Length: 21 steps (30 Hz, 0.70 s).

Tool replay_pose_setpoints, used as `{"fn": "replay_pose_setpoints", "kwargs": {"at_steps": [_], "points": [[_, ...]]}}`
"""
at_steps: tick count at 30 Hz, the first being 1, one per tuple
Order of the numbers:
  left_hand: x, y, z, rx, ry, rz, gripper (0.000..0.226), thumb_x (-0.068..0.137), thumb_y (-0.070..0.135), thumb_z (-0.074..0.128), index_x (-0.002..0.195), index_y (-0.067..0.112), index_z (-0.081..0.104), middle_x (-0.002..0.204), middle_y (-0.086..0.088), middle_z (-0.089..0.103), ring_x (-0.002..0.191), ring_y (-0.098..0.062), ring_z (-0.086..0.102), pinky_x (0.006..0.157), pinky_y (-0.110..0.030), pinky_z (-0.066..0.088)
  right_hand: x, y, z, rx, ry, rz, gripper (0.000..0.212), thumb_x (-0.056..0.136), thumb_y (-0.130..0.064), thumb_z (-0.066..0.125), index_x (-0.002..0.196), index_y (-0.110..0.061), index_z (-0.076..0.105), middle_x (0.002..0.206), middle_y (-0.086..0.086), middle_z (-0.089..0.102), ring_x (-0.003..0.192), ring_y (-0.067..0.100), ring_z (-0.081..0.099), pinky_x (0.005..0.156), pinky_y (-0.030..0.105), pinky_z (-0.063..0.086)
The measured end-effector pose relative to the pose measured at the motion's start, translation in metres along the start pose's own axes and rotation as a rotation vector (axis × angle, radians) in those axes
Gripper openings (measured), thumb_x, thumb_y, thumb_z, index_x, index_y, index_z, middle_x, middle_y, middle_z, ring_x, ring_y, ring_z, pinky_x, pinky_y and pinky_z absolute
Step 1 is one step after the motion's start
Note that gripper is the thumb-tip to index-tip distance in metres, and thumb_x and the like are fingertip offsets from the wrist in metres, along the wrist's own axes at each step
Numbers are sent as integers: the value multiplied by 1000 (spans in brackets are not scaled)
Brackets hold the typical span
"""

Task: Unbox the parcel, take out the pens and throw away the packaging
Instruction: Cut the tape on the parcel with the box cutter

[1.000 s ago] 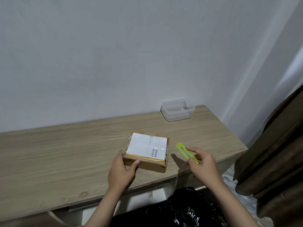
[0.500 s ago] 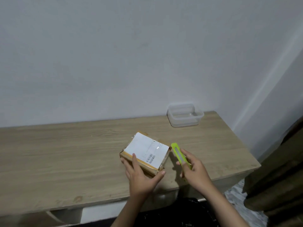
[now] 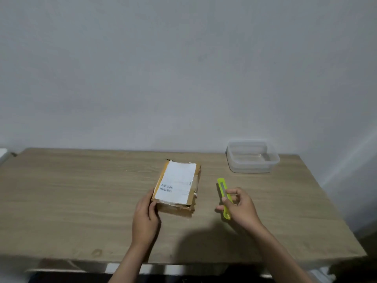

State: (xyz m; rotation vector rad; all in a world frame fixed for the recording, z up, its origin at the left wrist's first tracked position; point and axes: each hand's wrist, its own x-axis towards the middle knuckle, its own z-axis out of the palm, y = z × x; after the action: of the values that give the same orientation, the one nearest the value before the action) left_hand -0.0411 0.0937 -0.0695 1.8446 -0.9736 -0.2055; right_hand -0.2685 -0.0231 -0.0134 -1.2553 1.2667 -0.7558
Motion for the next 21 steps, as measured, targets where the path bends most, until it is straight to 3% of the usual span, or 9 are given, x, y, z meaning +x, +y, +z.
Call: {"fn": "replay_pose_setpoints", "kwargs": {"at_steps": [2,4,6,8,10,13,17,21], "points": [[9,-2,2,-8,56,-84,42,93,5,44,133,16,51,128,-1,58,119,-21,53,97,-19,36,21,3,6,49,47,22,16,89,-2,57,90,-17,57,91,16,62,66,28,73,58,39,53],[12,-4,2,-53,15,-124,47,94,26,40,139,18,42,137,2,50,127,-18,46,101,-26,35,43,5,11,53,100,34,15,86,-5,62,87,-20,61,91,18,67,78,33,71,64,46,57],[12,-7,3,-57,-54,-102,67,87,50,39,146,20,28,143,7,40,132,-13,39,105,-31,34,66,6,16,-3,115,13,17,82,-6,66,86,-22,64,97,17,70,87,31,69,80,52,57],[11,-9,4,23,-96,-80,92,75,64,47,149,21,15,147,5,35,132,-8,34,107,-39,34,85,5,21,-72,93,-18,23,79,-4,67,92,-23,64,103,13,69,95,26,67,90,47,54],[12,-10,5,128,-117,-96,112,62,70,57,150,23,6,151,0,32,135,-14,33,108,-46,34,99,2,26,-164,68,-35,28,79,-1,65,102,-18,64,108,12,67,93,20,64,90,36,52],[13,-7,5,205,-120,-114,124,53,74,62,149,30,-3,153,-3,30,138,-21,31,108,-51,33,121,-1,33,-337,46,-57,33,81,0,62,113,-7,63,112,14,65,93,21,60,84,22,42],[14,-10,6,234,-113,-102,125,54,78,58,148,30,-9,153,-4,31,138,-23,32,107,-51,34,145,-4,41,-456,50,-75,35,83,1,54,118,2,61,124,18,62,116,29,57,97,25,39],[15,-12,7,231,-107,-98,124,56,79,56,146,33,-15,154,-5,27,140,-23,29,108,-52,33,156,-5,46,-512,64,-114,36,83,2,48,115,3,63,123,21,62,117,31,57,102,30,40]]}}
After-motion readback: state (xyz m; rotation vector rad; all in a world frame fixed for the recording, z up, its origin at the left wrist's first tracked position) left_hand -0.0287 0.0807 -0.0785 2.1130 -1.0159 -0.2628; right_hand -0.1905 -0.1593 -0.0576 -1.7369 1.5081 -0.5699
